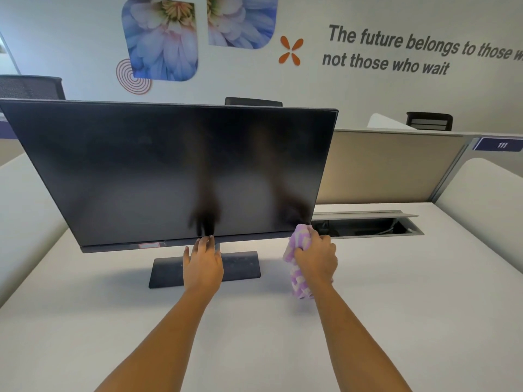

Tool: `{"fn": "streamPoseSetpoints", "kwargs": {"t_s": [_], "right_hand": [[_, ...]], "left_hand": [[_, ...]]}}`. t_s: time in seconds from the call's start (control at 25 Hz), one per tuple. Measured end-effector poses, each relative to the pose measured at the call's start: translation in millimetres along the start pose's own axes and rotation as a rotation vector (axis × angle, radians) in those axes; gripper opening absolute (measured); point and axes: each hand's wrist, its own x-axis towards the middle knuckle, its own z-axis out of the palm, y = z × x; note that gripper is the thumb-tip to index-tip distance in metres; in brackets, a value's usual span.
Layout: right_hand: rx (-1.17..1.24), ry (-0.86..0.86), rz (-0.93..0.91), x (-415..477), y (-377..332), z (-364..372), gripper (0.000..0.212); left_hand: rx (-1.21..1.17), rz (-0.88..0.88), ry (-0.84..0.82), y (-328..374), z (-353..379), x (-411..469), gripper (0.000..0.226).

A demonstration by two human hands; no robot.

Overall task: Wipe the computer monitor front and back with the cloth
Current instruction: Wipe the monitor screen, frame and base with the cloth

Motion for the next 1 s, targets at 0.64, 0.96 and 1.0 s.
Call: {"fn": "streamPoseSetpoints", "kwargs": {"t_s": [0.64,0.96,1.0], "right_hand": [[-0.194,-0.036,0.087,19,23,-21,0.051],[-0.126,-0.186,-0.102,5,27,-13,0.052],[-0.137,-0.113,-0.079,5,28,-13,0.052]], "left_hand": [[0.185,0.055,-0.043,6,-12,0,0.048],[0.183,0.045,-0.068,7,-13,3,0.045],[0.186,0.048,-0.062,7,-14,3,0.045]]}}
